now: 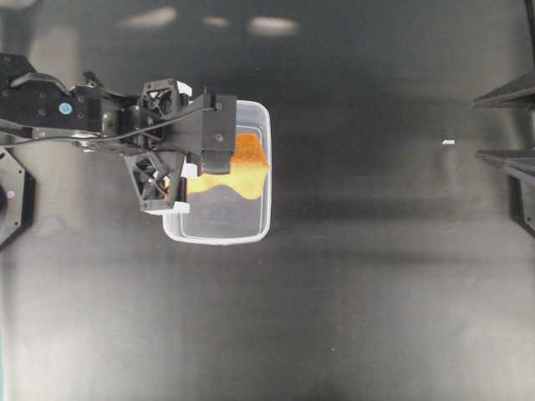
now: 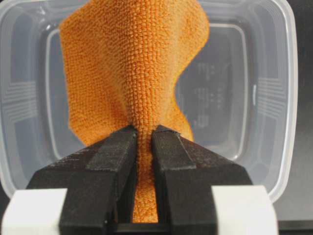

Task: Place the orange towel into the container with the left arm.
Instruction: 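Lower the towel into the container and open the left gripper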

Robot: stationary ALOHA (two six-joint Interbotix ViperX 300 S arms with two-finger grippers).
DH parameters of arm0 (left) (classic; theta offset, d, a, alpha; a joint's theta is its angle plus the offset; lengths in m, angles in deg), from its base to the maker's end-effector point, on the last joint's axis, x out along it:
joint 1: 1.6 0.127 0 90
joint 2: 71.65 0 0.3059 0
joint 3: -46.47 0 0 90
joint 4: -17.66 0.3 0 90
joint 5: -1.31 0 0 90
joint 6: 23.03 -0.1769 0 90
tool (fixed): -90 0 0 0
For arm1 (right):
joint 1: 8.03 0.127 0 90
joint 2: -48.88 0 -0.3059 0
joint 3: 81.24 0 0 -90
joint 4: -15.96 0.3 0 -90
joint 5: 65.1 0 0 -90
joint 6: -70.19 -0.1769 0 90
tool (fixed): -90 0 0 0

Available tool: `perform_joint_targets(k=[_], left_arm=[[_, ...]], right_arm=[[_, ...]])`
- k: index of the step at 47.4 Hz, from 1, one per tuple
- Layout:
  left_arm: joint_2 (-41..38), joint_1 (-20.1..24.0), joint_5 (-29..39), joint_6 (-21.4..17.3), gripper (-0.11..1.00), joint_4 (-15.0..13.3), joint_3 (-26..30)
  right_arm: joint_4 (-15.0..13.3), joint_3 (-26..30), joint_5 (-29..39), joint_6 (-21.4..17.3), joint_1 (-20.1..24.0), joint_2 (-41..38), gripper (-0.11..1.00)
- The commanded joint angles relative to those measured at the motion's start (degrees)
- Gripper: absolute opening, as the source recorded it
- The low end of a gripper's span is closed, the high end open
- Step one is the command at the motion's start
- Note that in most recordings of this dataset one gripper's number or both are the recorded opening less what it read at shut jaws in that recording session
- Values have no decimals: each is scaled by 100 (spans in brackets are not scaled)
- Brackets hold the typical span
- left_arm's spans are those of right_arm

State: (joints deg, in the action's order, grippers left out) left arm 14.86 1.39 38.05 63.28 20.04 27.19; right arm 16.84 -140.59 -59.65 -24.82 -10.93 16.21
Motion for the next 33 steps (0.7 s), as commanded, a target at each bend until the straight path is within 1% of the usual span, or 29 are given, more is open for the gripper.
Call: perform_joint_targets(k=[1,2,4,12,14,16,18,24,29,33], left_arm=[[35,18,-105,26,8,18,18],[35,18,-114,44,10,9,9],[26,18,-132,53,18,18,0],[62,-18,-123,88,70,18,35],[70,-53,-132,79,79,18,88],[114,-79,-132,79,86,18,123],[185,-97,-132,79,88,18,149],[501,-132,-158,79,82,18,193],[870,-176,-229,79,83,18,220],[1310,-229,-352,79,83,9,237]], right_arm=[[18,44,-141,-9,-9,-53,75],[18,44,-149,-9,0,-53,75],[18,44,-185,-9,0,-62,75],[18,44,-202,-9,0,-62,75],[18,44,-202,-9,0,-62,75],[26,44,-193,-9,0,-53,75],[18,44,-193,-9,0,-53,75],[18,44,-220,-9,0,-53,75],[26,53,-237,-26,0,-26,75],[26,62,-220,-70,0,-18,75]])
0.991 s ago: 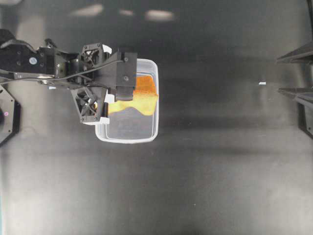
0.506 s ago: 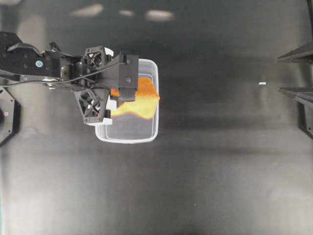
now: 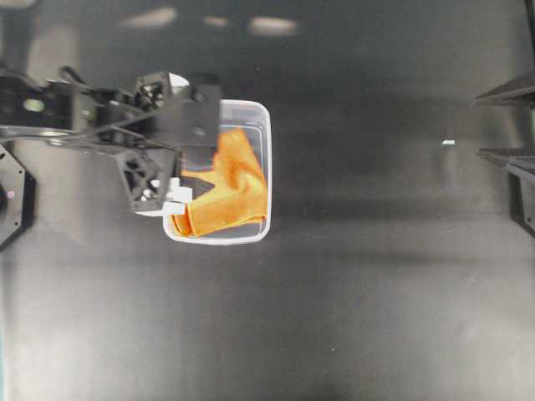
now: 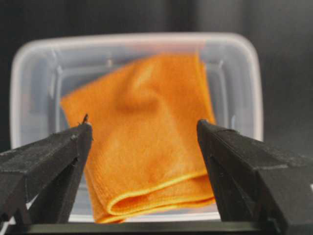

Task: Place the orange towel into the container with the left arm.
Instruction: 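Lower the towel into the container and open the left gripper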

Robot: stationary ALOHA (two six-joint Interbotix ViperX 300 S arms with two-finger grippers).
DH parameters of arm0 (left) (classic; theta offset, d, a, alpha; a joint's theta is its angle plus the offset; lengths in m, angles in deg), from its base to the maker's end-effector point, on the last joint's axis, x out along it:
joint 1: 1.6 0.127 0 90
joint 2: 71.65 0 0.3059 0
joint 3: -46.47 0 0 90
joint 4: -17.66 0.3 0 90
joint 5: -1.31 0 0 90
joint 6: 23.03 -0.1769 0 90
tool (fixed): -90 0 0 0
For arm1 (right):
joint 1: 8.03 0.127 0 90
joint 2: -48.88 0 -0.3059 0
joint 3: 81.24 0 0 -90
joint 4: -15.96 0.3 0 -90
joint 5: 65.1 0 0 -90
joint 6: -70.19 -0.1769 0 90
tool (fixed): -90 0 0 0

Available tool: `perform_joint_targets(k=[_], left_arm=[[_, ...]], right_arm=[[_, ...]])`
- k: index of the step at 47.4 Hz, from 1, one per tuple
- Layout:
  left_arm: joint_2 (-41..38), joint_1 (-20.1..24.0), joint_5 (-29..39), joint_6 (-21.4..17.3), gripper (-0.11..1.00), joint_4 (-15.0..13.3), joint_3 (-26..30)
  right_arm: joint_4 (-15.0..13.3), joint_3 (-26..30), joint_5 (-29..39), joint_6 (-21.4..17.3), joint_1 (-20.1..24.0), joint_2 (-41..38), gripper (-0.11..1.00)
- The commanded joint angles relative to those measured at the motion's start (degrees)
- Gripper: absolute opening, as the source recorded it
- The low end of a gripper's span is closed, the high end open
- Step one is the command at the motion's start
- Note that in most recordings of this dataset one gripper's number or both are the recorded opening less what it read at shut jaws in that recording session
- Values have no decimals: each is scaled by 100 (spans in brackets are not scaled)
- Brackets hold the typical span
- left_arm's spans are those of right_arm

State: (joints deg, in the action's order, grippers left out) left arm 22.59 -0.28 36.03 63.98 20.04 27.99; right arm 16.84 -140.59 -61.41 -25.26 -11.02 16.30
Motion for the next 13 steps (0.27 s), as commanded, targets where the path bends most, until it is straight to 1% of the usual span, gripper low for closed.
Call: perform_joint_targets(k=[1,6,13], left_arm=[[650,-70,-193,18,83,18,149],[1213,-97,-510,18,83,18,53],[2013,-132,-1248,-44,83,18,-439]], right_arm=[[18,53,-44,-35,9,-26,75],[26,44,-35,-53,9,-26,75],[18,44,-35,-53,9,-26,75]])
